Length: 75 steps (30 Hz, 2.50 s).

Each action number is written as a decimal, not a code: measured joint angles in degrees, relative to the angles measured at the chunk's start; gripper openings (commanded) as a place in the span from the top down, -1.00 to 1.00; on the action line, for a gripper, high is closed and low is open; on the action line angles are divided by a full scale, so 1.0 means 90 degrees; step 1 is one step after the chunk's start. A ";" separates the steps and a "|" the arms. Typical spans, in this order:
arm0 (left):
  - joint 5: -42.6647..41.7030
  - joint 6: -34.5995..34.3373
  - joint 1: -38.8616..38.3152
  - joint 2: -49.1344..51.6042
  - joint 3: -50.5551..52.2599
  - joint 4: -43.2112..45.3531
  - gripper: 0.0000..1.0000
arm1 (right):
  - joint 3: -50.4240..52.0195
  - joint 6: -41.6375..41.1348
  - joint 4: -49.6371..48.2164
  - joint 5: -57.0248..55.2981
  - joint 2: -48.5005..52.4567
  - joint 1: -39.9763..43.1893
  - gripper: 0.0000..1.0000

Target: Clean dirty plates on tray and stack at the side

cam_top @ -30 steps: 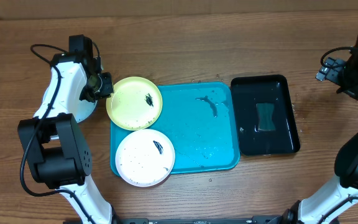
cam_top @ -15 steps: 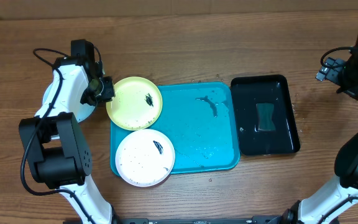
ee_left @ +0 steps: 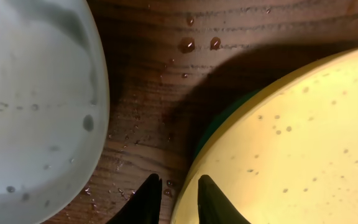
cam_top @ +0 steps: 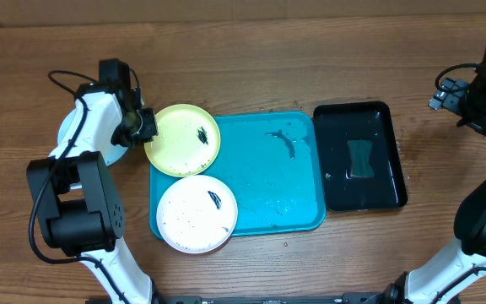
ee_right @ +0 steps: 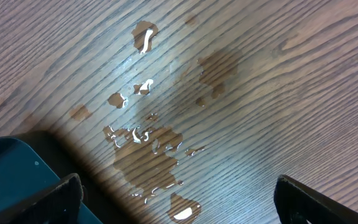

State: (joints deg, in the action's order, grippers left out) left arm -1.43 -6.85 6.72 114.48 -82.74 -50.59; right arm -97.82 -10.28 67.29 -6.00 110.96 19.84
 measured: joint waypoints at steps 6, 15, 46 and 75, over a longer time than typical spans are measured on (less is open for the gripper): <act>-0.0090 -0.0005 0.0000 0.0000 0.0073 0.0097 0.92 | 0.0000 0.0000 0.0005 0.0000 0.0000 0.0002 -1.00; -0.2239 -0.0138 -0.0034 0.0000 -0.0136 -0.0175 0.92 | 0.0000 -0.0002 0.0002 0.0000 0.0000 0.0000 -1.00; -0.0391 -0.1753 -0.3264 0.0000 -0.0138 -0.0007 0.92 | 0.0000 0.0002 0.0002 0.0000 0.0000 0.0000 -1.00; 0.0000 -0.1749 -0.3264 0.0000 -0.0141 0.0109 0.92 | 0.0474 0.0746 0.1705 0.2506 0.0000 -0.0993 -0.03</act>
State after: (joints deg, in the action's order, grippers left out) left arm -1.43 -22.59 -22.65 114.48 -84.01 -49.60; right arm -93.56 -3.57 82.63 16.56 110.96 10.90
